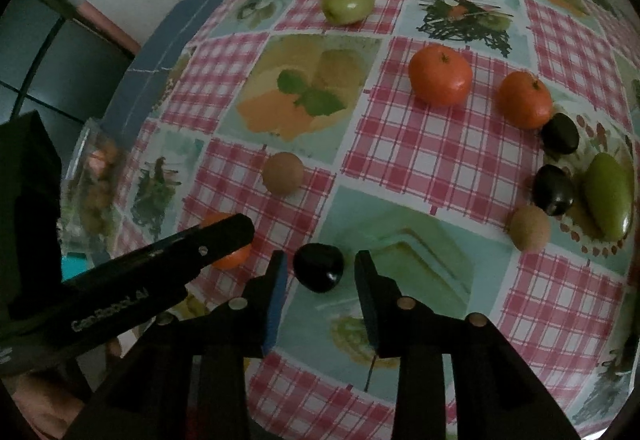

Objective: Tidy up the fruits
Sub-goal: 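Close the left gripper on the tangerine while the right gripper closes on the black plum, then carry the tangerine with the left tool while the right tool carries the plum over the steel bowl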

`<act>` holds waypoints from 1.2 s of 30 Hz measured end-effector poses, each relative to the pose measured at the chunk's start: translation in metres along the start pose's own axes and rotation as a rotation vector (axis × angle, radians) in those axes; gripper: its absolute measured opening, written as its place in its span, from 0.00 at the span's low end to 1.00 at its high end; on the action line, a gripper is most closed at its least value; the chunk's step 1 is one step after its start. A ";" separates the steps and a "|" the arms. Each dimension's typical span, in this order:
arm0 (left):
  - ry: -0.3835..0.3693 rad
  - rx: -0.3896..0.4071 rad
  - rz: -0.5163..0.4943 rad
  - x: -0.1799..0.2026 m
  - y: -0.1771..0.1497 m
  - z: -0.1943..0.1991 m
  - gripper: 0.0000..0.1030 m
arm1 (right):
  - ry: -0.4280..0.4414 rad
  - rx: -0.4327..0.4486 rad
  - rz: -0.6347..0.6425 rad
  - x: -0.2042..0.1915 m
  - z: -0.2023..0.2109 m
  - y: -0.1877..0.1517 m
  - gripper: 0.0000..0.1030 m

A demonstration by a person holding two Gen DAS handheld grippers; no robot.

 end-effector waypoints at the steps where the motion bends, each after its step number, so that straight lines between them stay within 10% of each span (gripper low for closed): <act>1: 0.002 0.000 -0.003 0.000 0.000 0.000 0.40 | -0.003 -0.001 0.002 0.000 -0.001 0.000 0.35; 25: 0.121 0.043 0.011 0.010 0.011 0.031 0.39 | 0.092 0.081 -0.030 0.002 0.036 0.007 0.26; 36: 0.160 0.090 -0.134 0.101 0.030 0.047 0.39 | -0.080 0.261 -0.120 0.065 0.101 0.019 0.26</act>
Point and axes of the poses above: each gripper's, at about its wrist camera, not at the fingertips, and z roughly against the way its jaws point, x to its right, y to its top, the point moved 6 cm from there along -z, roughly the way its jaws point, and after that the axes turned 8 degrees about -z, right-handed, at the moved point
